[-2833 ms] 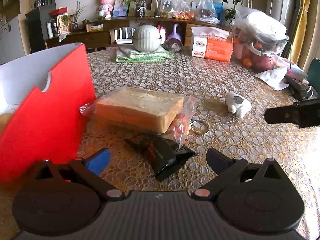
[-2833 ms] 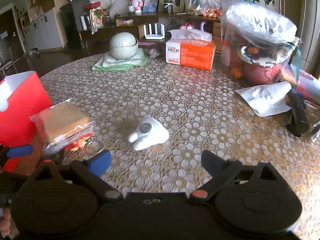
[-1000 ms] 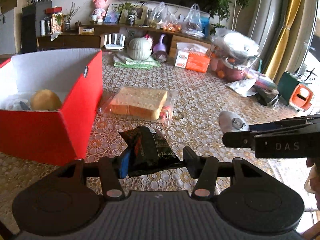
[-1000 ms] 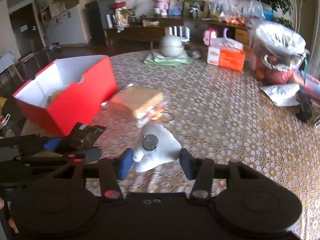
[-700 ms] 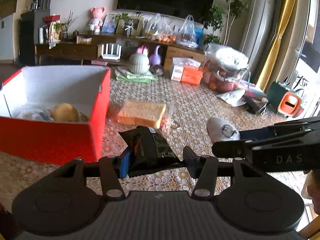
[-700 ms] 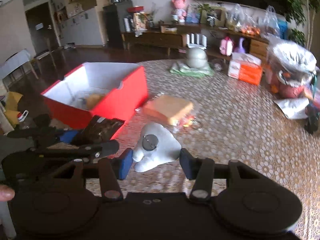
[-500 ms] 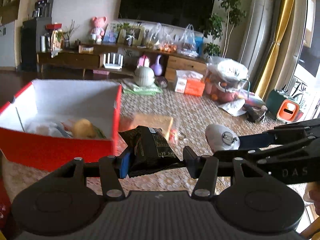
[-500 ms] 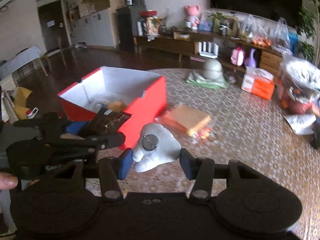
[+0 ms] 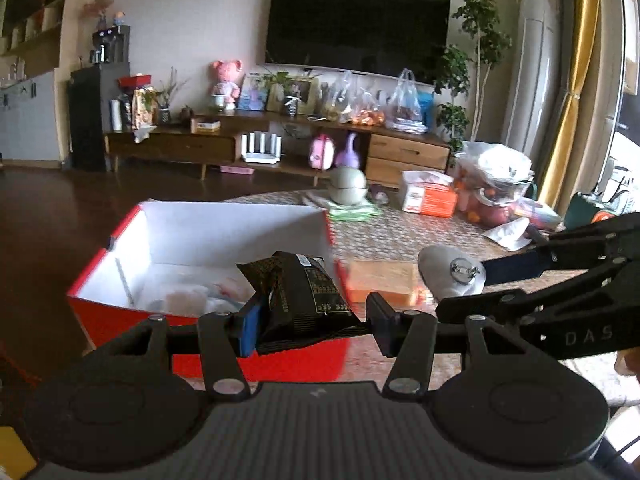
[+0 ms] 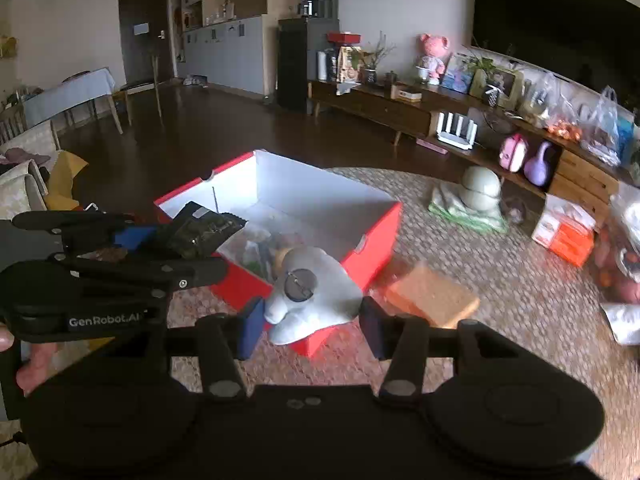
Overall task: Organize objects
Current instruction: 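Lift and carry the black packet and white toy with both tools over the box, then lower the black packet and white toy into the box with both tools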
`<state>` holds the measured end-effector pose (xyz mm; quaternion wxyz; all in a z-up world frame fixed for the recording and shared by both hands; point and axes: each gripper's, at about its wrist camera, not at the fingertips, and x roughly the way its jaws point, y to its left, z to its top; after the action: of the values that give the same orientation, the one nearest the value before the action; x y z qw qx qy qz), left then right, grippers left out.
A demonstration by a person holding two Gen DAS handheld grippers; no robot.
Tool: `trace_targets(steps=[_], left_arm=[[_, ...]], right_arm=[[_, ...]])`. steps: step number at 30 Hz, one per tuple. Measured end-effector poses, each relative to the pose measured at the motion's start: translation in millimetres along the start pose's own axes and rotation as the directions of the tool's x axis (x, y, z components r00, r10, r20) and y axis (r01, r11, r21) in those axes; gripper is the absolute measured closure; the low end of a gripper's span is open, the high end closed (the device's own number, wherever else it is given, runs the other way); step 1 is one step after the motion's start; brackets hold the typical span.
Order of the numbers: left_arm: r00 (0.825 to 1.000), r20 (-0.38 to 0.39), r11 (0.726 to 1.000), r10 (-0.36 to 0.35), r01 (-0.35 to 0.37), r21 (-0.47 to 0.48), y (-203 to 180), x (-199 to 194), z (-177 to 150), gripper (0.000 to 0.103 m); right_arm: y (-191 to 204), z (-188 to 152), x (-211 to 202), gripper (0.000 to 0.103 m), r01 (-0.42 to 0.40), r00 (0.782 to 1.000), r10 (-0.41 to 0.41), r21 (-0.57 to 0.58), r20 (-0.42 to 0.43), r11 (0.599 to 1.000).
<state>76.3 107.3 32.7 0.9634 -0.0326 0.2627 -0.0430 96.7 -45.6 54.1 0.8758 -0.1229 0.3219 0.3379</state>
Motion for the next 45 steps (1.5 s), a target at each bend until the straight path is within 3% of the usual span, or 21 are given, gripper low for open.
trace_targets(steps=[20, 25, 35, 45], left_arm=[[0.988, -0.064, 0.989, 0.143, -0.141, 0.039, 98.8, 55.7, 35.2, 0.05], [0.98, -0.087, 0.979, 0.179, -0.168, 0.115, 108.6, 83.6, 43.1, 0.05], [0.951, -0.255, 0.981, 0.172, -0.141, 0.136, 128.8, 149.2, 42.1, 0.05], [0.92, -0.362, 0.987, 0.151, -0.119, 0.111, 139.4, 180.4, 25.6, 0.049]], right_arm=[[23.0, 55.3, 113.7, 0.052, 0.046, 0.998, -0.048, -0.08, -0.032, 0.996], [23.5, 59.4, 143.7, 0.052, 0.03, 0.998, -0.035, -0.073, -0.058, 0.997], [20.6, 57.4, 188.2, 0.051, -0.007, 0.988, -0.001, -0.053, -0.152, 0.999], [23.2, 51.0, 203.1, 0.046, -0.048, 0.977, 0.038, -0.043, -0.209, 0.998]])
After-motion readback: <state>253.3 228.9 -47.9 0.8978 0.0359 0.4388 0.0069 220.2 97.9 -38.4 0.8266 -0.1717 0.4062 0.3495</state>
